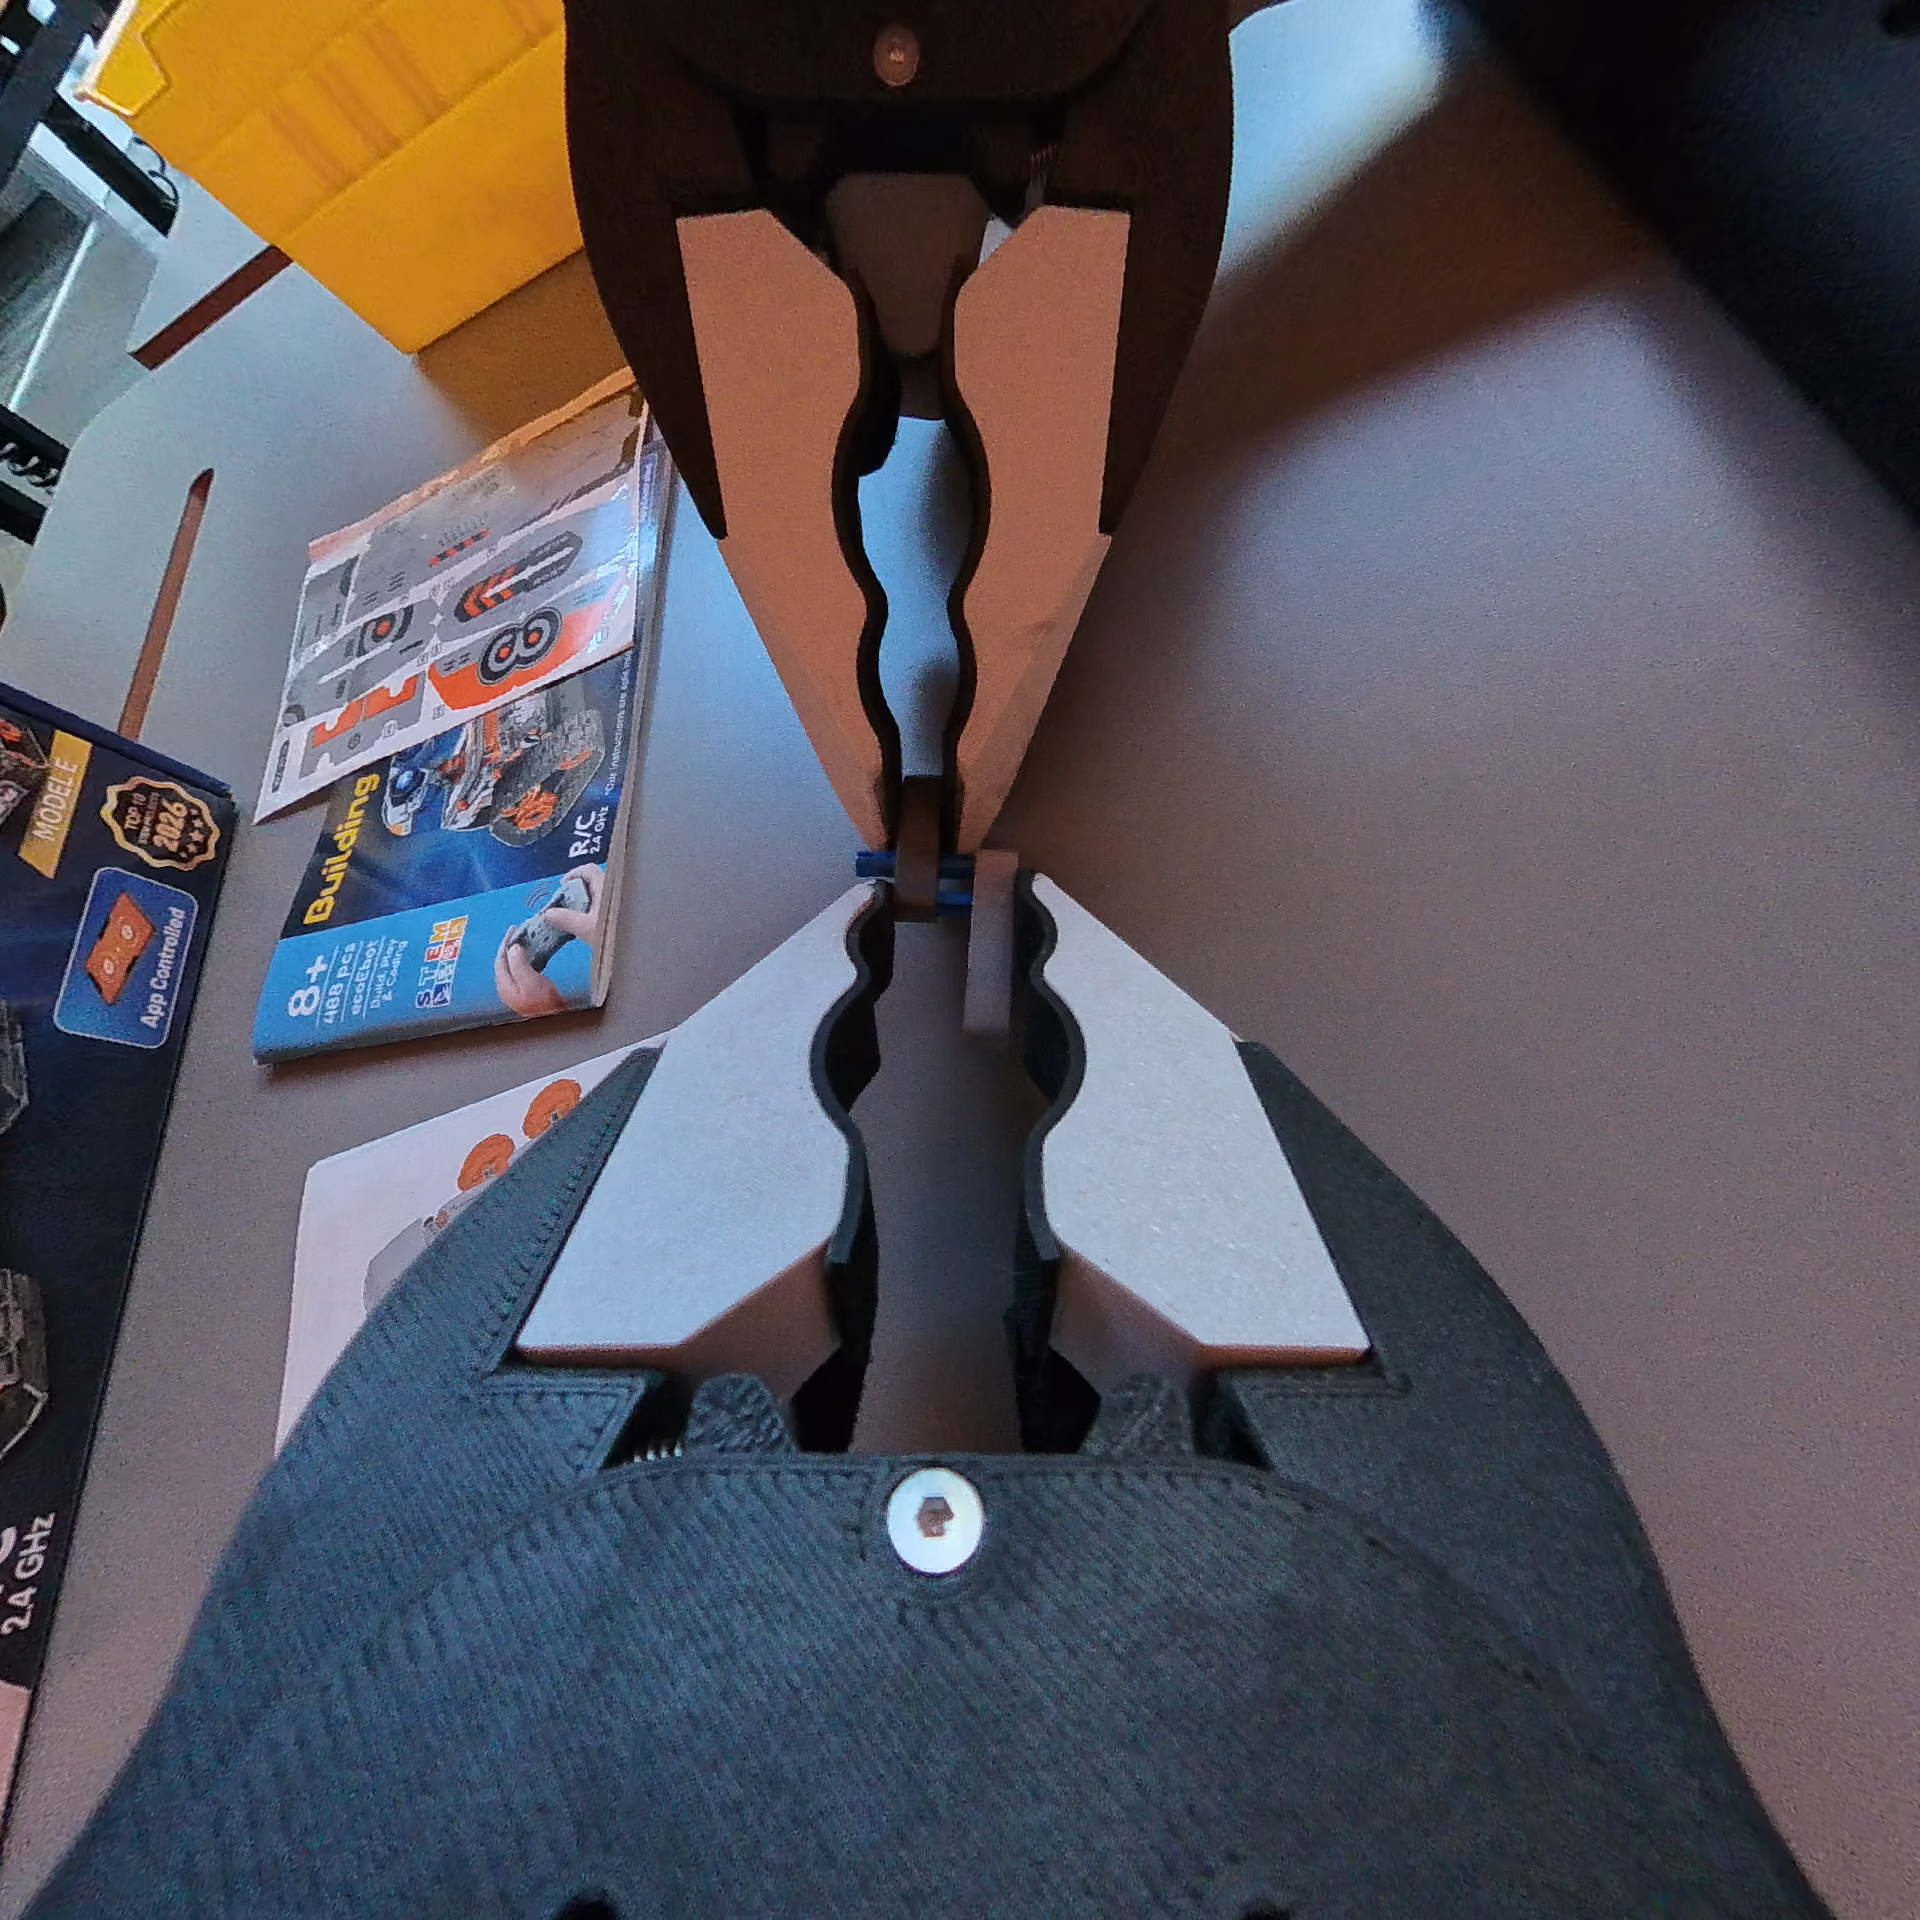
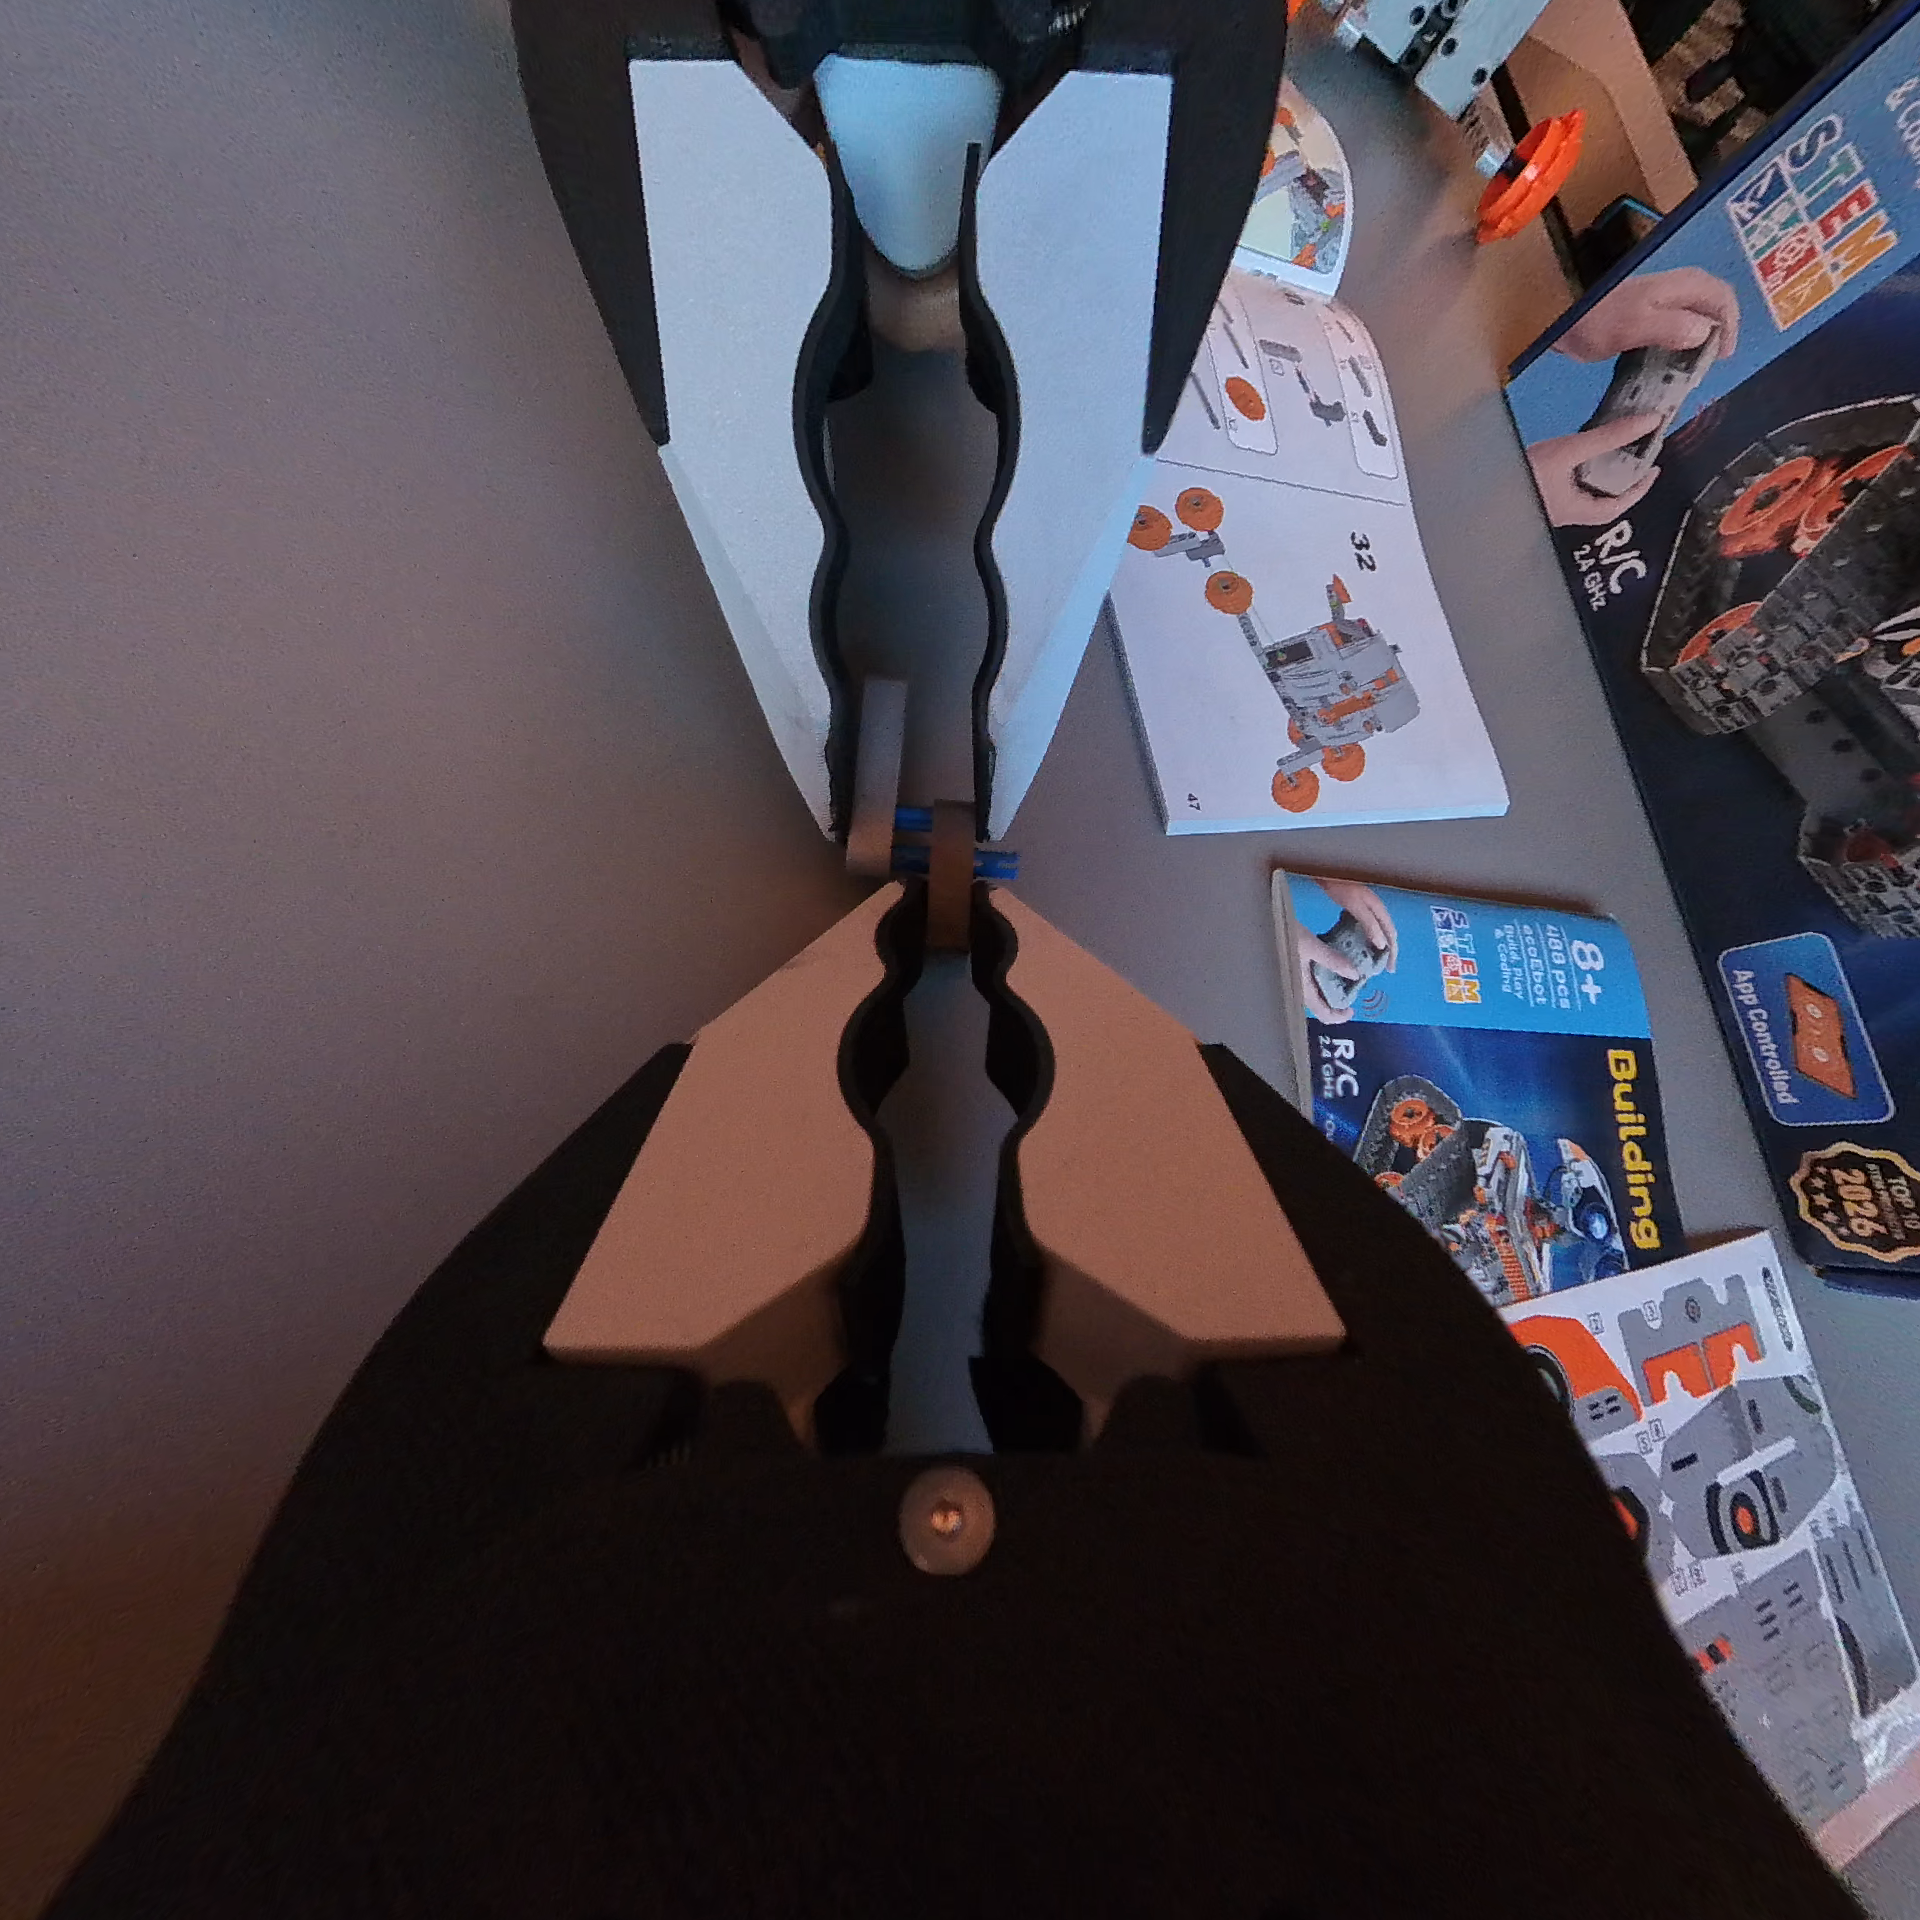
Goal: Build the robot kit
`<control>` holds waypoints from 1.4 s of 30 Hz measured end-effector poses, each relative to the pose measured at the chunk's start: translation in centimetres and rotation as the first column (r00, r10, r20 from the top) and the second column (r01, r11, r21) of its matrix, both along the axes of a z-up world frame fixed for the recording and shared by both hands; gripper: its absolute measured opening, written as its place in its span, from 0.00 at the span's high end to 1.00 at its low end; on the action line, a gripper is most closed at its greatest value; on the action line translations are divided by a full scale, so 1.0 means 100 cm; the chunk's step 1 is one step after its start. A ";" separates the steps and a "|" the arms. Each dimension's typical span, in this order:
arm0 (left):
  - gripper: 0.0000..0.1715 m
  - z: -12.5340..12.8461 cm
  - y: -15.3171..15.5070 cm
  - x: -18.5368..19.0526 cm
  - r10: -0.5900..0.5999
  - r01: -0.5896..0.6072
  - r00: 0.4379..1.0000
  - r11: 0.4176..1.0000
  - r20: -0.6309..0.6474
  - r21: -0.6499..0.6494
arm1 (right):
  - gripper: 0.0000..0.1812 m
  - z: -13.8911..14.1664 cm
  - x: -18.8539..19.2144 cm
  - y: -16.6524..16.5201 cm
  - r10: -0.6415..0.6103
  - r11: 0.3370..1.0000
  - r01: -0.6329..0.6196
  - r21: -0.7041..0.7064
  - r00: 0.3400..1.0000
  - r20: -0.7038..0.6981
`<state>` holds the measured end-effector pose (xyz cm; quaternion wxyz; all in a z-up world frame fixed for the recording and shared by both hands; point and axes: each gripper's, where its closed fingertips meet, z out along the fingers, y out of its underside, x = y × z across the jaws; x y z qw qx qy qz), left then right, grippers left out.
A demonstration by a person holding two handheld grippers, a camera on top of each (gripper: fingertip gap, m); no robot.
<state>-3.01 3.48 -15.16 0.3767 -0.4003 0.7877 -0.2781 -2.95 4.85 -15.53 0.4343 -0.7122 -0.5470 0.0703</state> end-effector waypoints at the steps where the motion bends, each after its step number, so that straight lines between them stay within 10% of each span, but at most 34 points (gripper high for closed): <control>1: 0.88 -0.001 0.000 0.000 -0.002 0.002 1.000 1.000 -0.001 0.007 | 0.95 -0.001 0.000 0.000 0.003 1.000 -0.003 -0.004 1.000 -0.001; 6: 0.88 0.007 0.005 -0.001 0.018 -0.018 1.000 1.000 0.020 0.008 | 0.81 0.004 -0.007 -0.006 0.010 0.998 -0.015 -0.065 0.997 -0.071; 19: 0.88 0.027 -0.006 -0.003 -0.014 0.017 0.998 0.998 0.060 -0.056 | 0.97 0.014 -0.007 0.001 -0.017 1.000 0.015 -0.020 0.995 -0.097; 26: 0.88 0.041 -0.002 -0.002 -0.001 -0.002 0.992 1.000 0.126 0.022 | 0.80 0.028 -0.012 -0.006 0.000 0.999 -0.007 -0.044 0.986 -0.165; 42: 0.88 0.057 0.004 0.002 0.026 -0.049 0.974 0.994 0.225 0.097 | 0.88 0.048 -0.004 0.008 -0.105 0.989 0.114 0.094 0.989 -0.101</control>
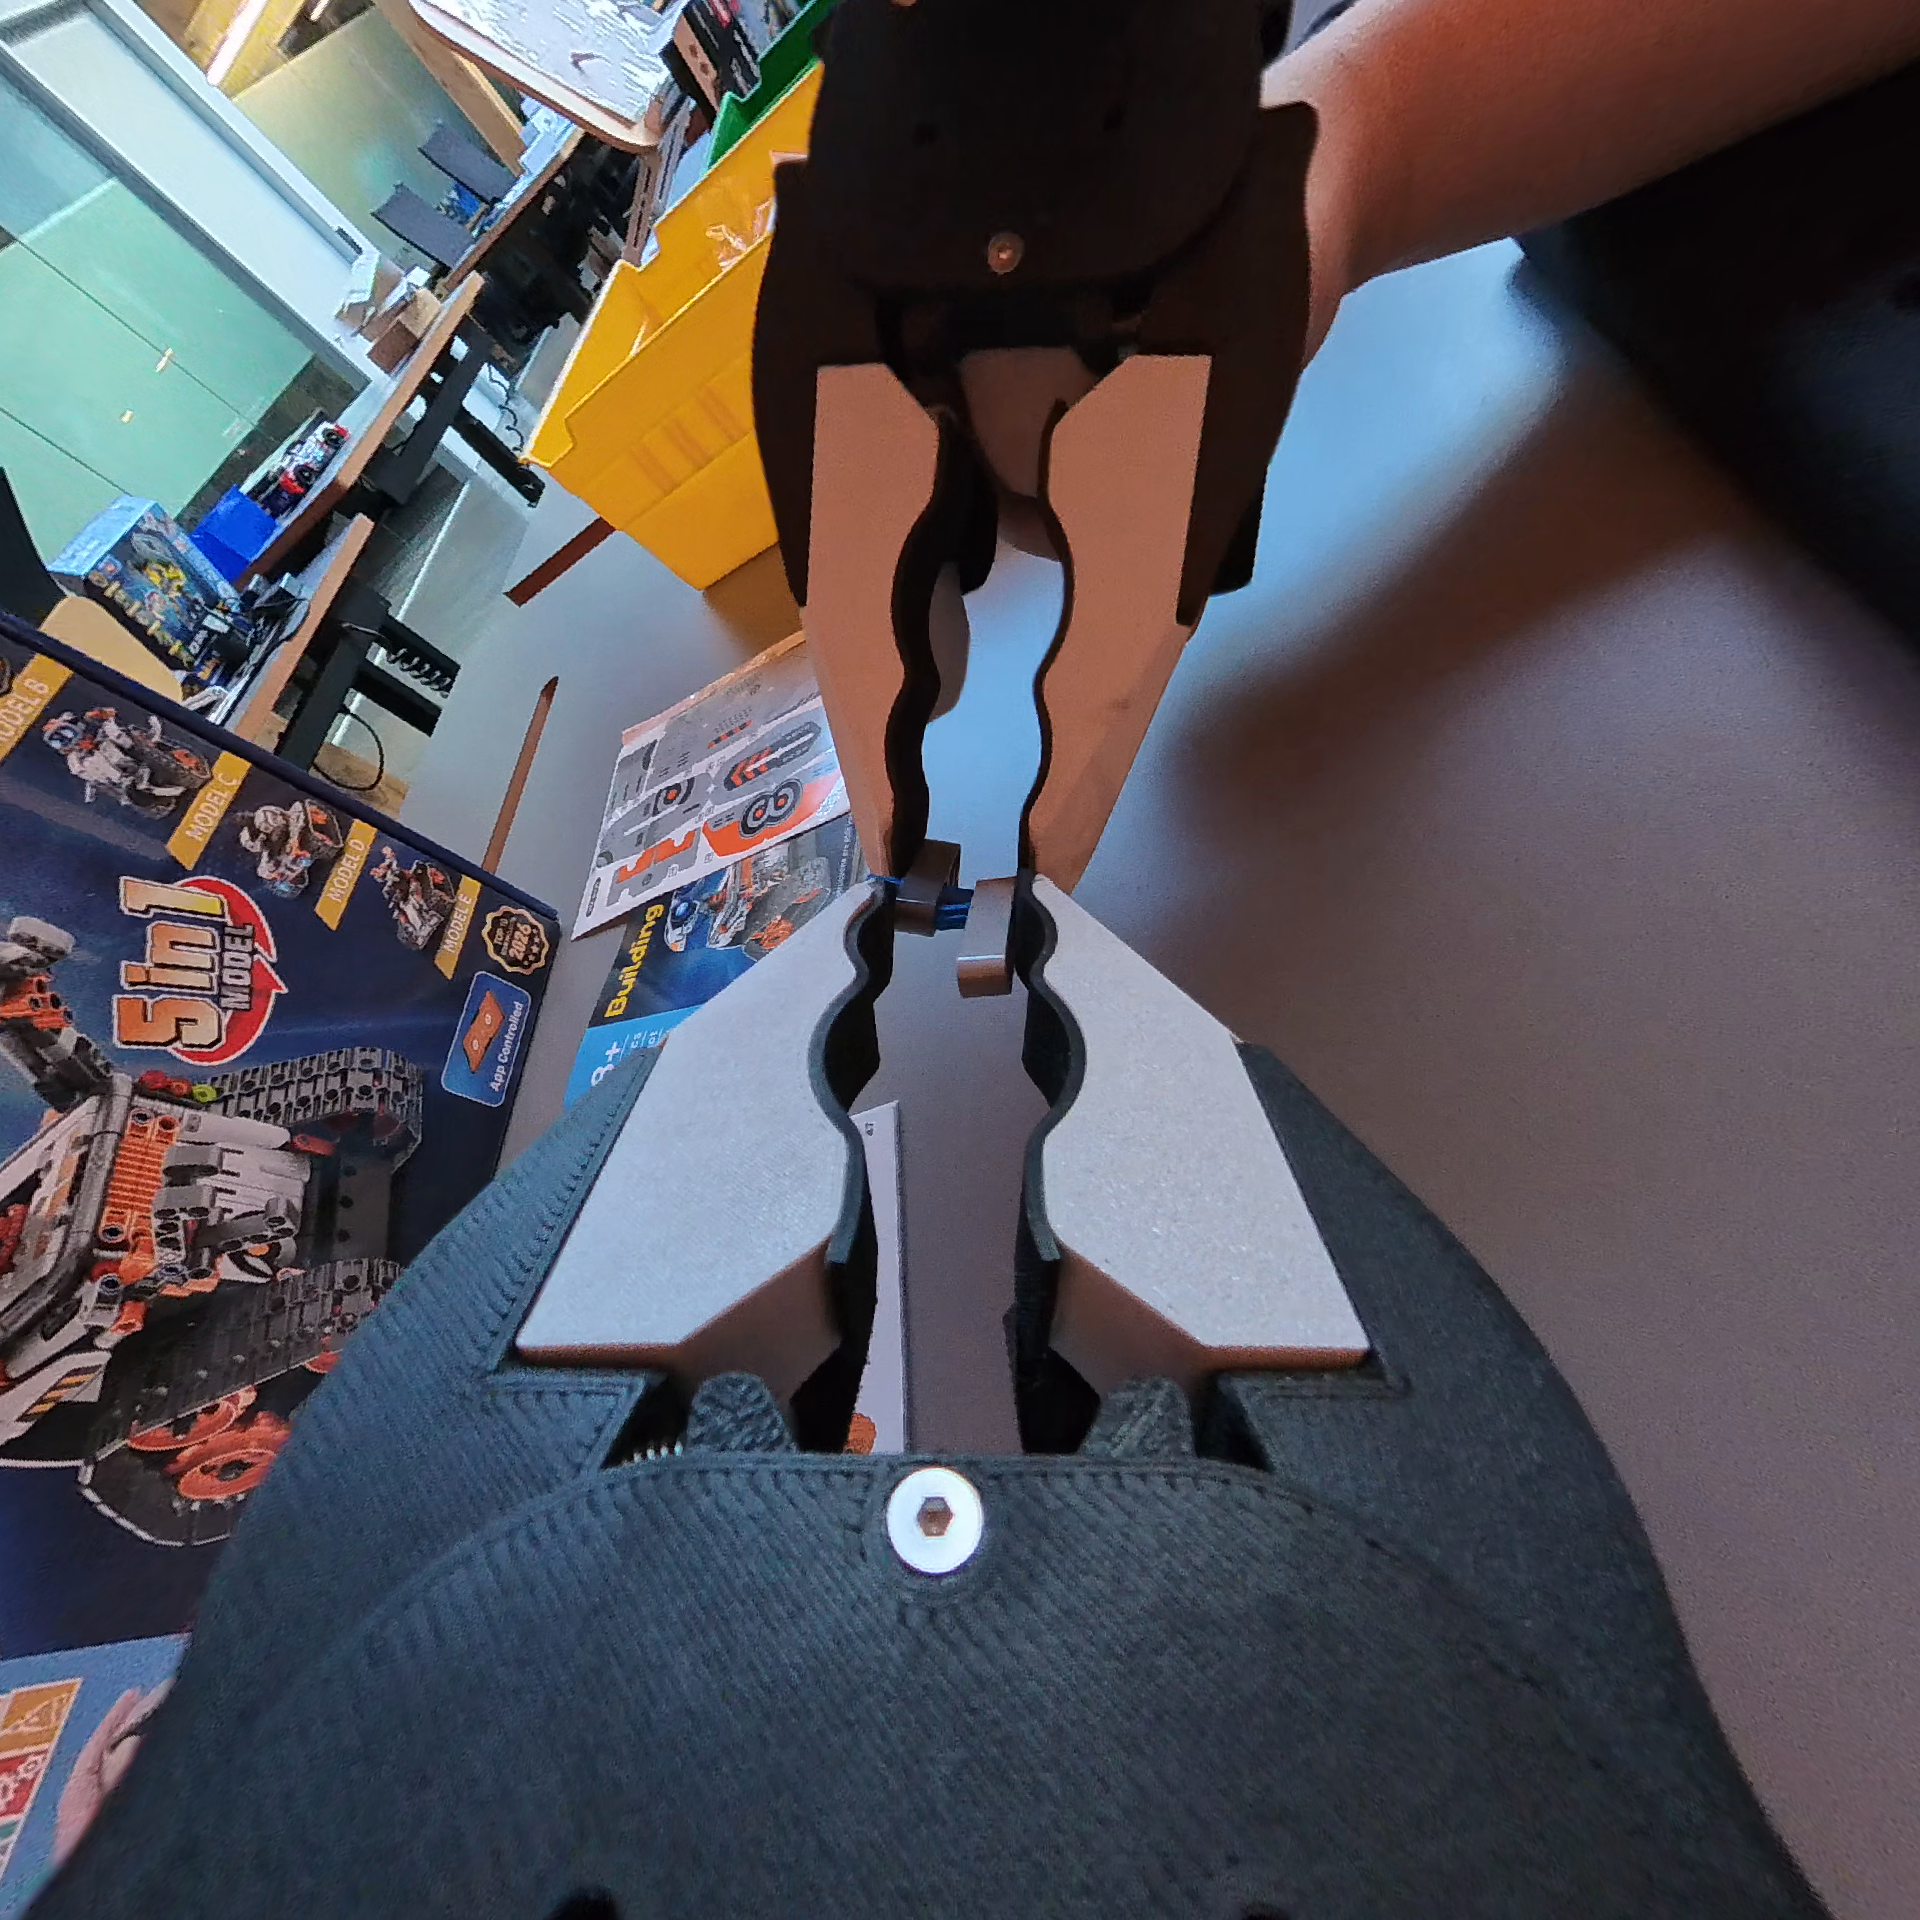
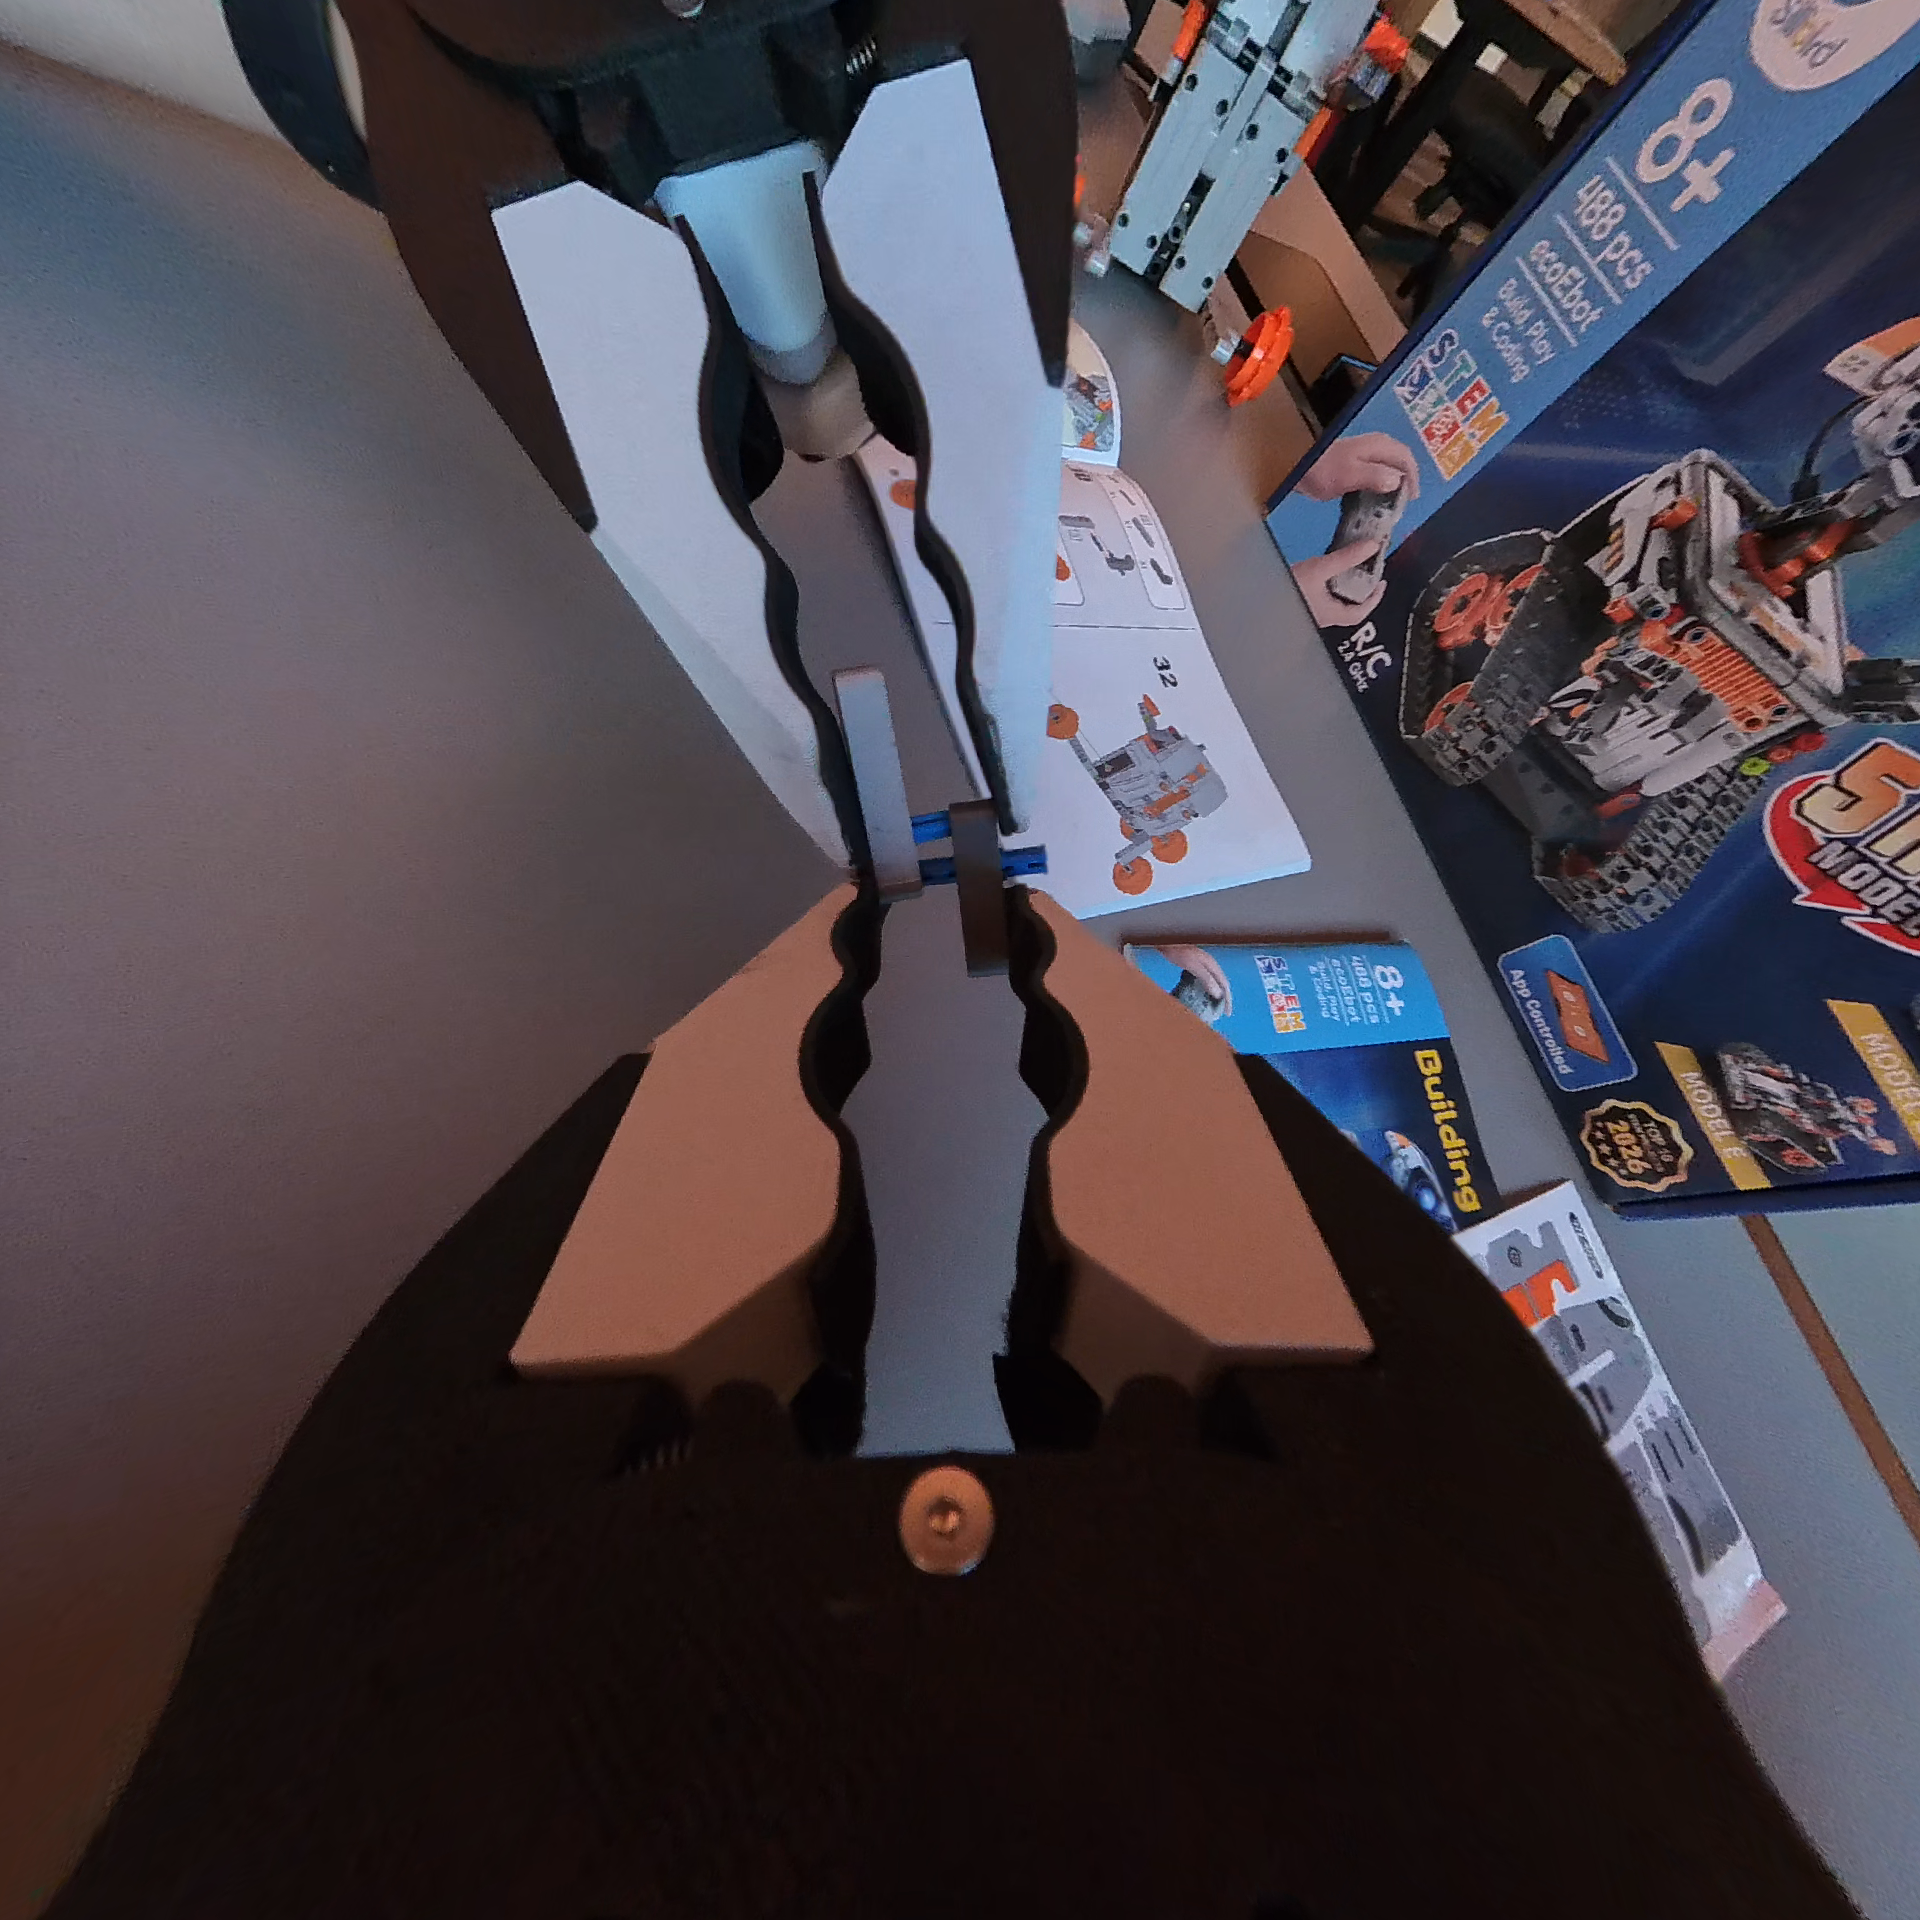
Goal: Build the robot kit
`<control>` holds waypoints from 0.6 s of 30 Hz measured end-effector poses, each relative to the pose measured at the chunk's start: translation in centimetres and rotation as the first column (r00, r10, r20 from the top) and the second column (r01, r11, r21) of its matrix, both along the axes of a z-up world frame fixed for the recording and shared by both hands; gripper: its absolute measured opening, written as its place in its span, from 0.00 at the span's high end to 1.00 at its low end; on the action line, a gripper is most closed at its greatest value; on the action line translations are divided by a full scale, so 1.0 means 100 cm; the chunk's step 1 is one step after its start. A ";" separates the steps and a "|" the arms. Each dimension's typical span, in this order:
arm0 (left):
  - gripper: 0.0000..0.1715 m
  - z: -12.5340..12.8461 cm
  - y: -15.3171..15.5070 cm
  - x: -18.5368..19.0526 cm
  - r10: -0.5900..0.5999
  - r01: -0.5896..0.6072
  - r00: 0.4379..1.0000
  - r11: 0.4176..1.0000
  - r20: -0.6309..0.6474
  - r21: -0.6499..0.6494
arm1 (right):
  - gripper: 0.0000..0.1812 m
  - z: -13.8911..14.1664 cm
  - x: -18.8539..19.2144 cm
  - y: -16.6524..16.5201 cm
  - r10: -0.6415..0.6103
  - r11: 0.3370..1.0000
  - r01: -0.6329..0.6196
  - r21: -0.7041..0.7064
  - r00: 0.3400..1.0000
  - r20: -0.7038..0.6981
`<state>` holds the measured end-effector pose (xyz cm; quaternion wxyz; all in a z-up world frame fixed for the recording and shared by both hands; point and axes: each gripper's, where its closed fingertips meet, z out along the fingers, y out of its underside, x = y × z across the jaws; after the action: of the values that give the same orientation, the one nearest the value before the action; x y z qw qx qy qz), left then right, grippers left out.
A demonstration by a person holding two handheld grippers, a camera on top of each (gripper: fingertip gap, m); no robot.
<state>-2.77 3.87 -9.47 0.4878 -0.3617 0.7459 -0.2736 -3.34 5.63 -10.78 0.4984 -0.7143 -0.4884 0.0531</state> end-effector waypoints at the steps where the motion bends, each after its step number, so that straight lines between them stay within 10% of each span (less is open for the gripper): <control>1: 0.88 0.000 0.001 0.000 0.002 -0.002 1.000 1.000 0.002 -0.002 | 0.87 0.000 0.000 0.000 -0.003 1.000 0.003 0.003 1.000 0.002; 13: 1.00 -0.011 -0.006 0.002 -0.013 0.016 1.000 0.993 -0.026 0.117 | 0.97 -0.013 -0.001 -0.004 0.066 0.997 -0.070 -0.046 0.995 -0.076; 18: 1.00 -0.012 0.018 -0.008 0.079 -0.080 0.997 0.995 -0.007 -0.055 | 0.96 -0.047 0.006 0.000 0.022 0.990 -0.018 -0.141 0.999 0.027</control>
<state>-3.53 5.70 -10.64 0.4862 -0.4052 0.7242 -0.2737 -2.73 5.67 -15.47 0.4393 -0.7434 -0.4976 0.0824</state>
